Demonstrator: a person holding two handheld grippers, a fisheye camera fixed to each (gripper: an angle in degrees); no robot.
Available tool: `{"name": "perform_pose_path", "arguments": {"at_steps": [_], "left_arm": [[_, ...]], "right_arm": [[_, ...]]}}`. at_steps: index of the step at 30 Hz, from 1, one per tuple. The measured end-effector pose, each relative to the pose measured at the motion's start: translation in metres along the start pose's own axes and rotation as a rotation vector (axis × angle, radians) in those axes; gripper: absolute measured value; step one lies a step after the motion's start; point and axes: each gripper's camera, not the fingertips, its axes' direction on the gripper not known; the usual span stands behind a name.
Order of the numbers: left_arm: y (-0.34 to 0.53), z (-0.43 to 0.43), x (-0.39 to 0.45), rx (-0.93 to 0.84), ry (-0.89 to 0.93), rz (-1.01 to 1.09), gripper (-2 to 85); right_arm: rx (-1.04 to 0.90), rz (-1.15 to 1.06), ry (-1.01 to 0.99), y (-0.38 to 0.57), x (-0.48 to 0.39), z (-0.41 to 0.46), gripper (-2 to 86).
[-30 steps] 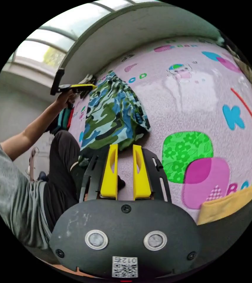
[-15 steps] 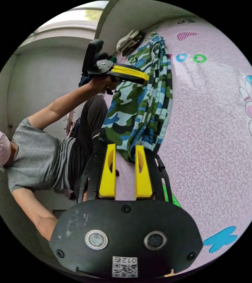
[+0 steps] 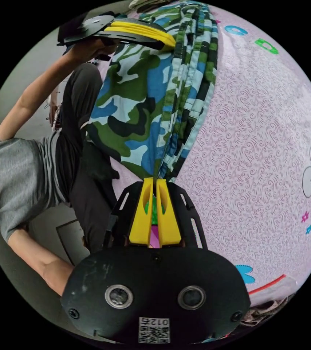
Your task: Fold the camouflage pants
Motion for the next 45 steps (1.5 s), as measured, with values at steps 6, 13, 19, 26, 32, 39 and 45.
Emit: {"name": "perform_pose_path", "arguments": {"at_steps": [6,13,19,26,32,39,45], "left_arm": [[-0.002,-0.007,0.014,-0.026,-0.050,-0.001,0.5],[0.055,-0.048,0.110,0.162,0.148,0.231,0.7],[0.102,-0.026,0.163,0.081,0.130,0.309,0.7],[0.121,-0.006,0.182,-0.008,0.138,0.350,0.6],[0.129,0.013,0.204,-0.074,0.000,0.440,0.2],[0.102,0.013,0.212,-0.006,-0.025,0.361,-0.1],[0.092,0.014,0.209,-0.019,0.038,0.283,-0.1]], "right_arm": [[0.262,0.177,-0.026,0.049,0.000,-0.007,4.7],[0.922,0.536,-0.084,0.179,-0.032,0.015,11.0],[1.184,0.682,-0.346,0.223,-0.029,0.082,11.8],[1.195,0.725,-0.290,0.217,-0.028,0.093,2.4],[1.130,0.773,-0.140,0.216,-0.040,0.086,0.4],[1.289,0.935,0.003,0.238,-0.055,0.074,2.4],[1.272,0.960,-0.158,0.264,-0.060,0.085,7.4]]}}
